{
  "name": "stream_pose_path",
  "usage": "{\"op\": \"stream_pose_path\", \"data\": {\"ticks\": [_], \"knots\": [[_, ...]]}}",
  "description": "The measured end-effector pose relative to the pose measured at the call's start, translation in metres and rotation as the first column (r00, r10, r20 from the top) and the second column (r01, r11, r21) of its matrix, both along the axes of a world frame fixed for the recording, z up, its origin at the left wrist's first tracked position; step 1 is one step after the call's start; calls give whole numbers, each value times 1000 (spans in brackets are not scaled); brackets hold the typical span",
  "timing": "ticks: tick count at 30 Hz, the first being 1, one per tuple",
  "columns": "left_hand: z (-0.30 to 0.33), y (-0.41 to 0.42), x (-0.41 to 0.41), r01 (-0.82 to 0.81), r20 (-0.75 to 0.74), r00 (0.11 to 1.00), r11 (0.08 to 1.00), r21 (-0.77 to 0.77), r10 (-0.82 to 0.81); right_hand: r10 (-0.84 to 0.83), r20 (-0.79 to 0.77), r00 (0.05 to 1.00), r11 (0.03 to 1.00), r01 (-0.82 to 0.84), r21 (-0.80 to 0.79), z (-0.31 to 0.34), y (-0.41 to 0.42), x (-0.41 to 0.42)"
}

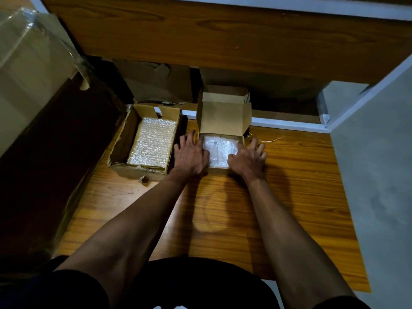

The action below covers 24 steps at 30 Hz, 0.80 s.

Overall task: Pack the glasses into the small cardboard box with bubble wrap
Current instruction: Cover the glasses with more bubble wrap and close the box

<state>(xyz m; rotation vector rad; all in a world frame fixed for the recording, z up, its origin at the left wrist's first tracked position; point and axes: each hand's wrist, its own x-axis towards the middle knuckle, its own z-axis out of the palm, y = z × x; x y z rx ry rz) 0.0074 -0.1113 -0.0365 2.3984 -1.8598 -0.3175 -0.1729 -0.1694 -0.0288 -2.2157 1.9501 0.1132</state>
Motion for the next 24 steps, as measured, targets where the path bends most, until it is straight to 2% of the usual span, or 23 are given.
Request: {"op": "stream_pose_path", "data": {"ticks": [2, 6, 11, 16, 19, 24], "knots": [[-2, -1, -1, -11, -8, 1000, 999, 51, 11, -15, -6, 1000, 998, 15, 68, 1, -5, -1], [0, -9, -8, -50, -86, 994, 991, 124, 60, 4, -32, 999, 994, -1, 107, 3, -10, -1], [1, -20, -11, -110, -138, 981, 975, 193, 138, -17, -19, 1000, 993, 19, 116, -2, -6, 0], [-3, -20, -10, -86, -141, 982, 968, 237, 122, -7, -19, 1000, 994, 9, 110, -7, -3, -1], [0, -15, -6, -35, -92, 994, 984, 175, 51, 34, -57, 998, 998, -31, 50, -3, -3, -1], [1, 10, -1, 60, 75, 996, 997, -43, -57, 125, -35, 991, 969, -130, -209, -3, 7, -10]]}}
